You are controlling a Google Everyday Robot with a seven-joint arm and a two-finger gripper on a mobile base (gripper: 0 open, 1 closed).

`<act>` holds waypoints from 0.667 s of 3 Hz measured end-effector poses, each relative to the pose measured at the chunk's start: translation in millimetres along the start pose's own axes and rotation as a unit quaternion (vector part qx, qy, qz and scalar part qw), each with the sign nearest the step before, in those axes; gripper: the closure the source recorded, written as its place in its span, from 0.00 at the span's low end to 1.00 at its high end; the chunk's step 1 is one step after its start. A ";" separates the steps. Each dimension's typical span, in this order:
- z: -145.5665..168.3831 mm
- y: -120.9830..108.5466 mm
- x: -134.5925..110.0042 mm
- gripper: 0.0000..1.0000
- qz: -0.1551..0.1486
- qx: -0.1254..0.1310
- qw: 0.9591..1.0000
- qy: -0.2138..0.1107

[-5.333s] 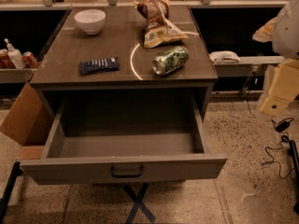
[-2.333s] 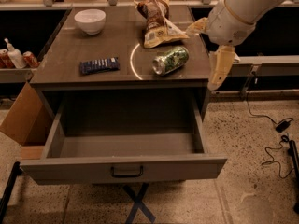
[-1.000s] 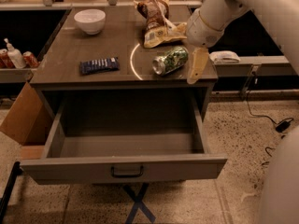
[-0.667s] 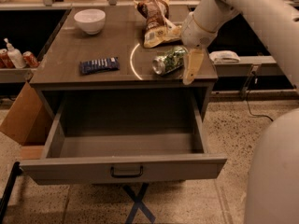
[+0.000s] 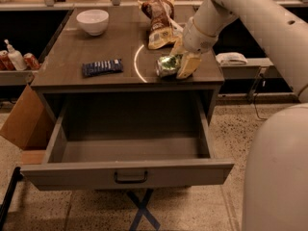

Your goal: Place green can into top drawer

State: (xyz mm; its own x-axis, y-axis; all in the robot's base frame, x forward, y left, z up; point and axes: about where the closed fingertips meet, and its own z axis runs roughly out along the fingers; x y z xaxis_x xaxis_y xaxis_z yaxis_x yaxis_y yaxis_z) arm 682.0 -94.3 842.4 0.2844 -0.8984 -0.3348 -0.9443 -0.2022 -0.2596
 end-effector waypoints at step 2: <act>-17.4 13.4 -19.5 0.94 -0.028 0.006 1.000 -0.012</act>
Offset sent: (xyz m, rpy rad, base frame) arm -0.0583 0.0147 0.0765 0.0372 -0.1167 0.1285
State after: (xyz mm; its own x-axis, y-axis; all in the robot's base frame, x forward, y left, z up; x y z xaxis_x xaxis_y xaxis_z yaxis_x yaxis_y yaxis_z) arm 661.0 -86.3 861.3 0.3398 -0.8766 -0.3407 -0.9252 -0.2466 -0.2883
